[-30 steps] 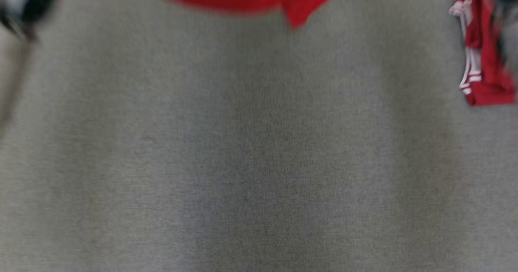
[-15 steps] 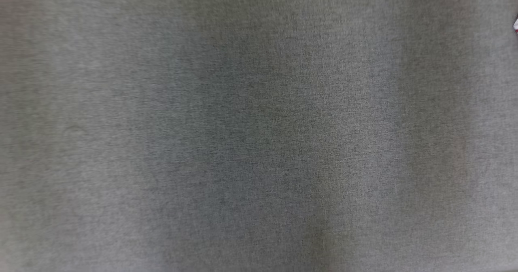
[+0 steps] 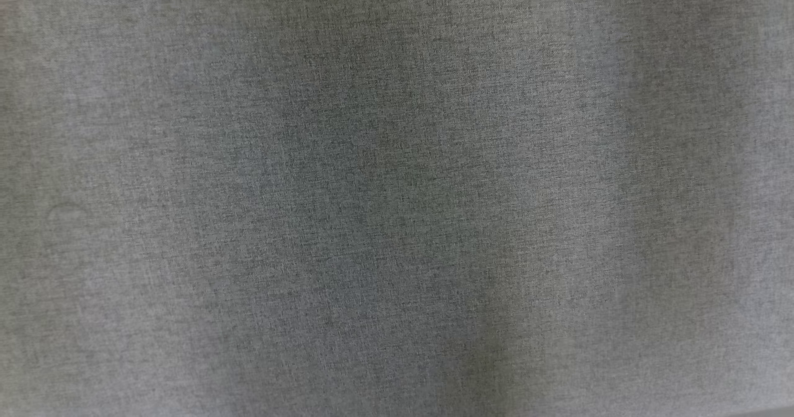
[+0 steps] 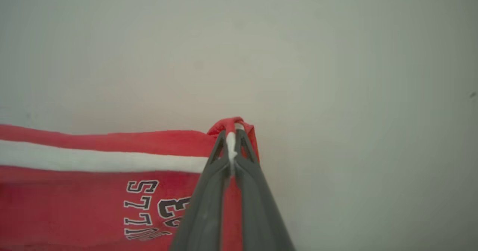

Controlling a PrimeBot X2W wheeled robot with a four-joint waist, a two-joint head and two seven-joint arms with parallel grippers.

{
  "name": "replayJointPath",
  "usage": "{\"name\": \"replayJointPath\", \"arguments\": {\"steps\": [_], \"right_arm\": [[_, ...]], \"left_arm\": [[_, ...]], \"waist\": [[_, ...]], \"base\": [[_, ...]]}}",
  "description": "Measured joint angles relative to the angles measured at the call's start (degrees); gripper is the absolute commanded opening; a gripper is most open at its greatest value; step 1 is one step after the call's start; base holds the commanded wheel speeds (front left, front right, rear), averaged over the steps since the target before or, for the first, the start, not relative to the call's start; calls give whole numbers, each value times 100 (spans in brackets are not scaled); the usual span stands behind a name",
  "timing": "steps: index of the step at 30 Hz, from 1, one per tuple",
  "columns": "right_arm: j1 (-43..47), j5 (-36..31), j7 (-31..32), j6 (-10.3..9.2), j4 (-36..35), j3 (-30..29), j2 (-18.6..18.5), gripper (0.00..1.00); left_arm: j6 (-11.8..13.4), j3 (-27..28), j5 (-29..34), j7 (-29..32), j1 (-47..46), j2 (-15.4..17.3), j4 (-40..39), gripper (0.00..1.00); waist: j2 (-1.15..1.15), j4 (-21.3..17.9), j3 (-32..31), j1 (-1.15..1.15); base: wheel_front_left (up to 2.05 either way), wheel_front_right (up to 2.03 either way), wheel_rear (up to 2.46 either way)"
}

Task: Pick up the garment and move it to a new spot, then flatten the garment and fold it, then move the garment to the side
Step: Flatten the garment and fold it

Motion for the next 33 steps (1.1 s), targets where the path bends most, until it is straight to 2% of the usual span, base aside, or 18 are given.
{"name": "replayJointPath", "arguments": {"steps": [4, 8, 10, 16, 22, 25, 33], "right_arm": [[706, 498, -187, 0, -363, 76, 45, 0], [1750, 894, -333, 0, -1044, 495, -199, 0], [2432, 1160, -386, 0, -1393, 690, -379, 0], [4637, 1918, -565, 0, -2541, 1096, -938, 0], [6662, 2379, -708, 0, -3430, 1185, -1196, 0], [7746, 2498, -733, 0, -3884, 1195, -1363, 0], [9641, 2479, -580, 1, -4733, 773, -1568, 0]], "left_arm": [[2, -178, -135, -352, 783, 116, -346, 0], [63, -86, -281, -521, 1941, 286, -867, 0], [215, 53, -375, -542, 2626, 293, -1234, 0], [770, 583, -48, -549, 4819, 397, -2797, 0], [1181, 793, 345, -549, 7058, 282, -3855, 0], [1247, 817, 572, -557, 8162, 214, -4196, 0], [1159, 989, 906, -557, 9711, -36, -4558, 0]], "waist": [[0, -16, -87, 0], [0, 9, -274, -1], [-1, 32, -398, -1], [-2, 104, -881, -2], [-2, 150, -1440, -2], [-2, 174, -1816, -2], [-2, 253, -2507, -2]], "base": [[0, 0, 0], [0, 0, 0], [0, 0, 0], [0, 0, 0], [0, 0, 0], [0, 0, 0], [0, 0, 0]]}}
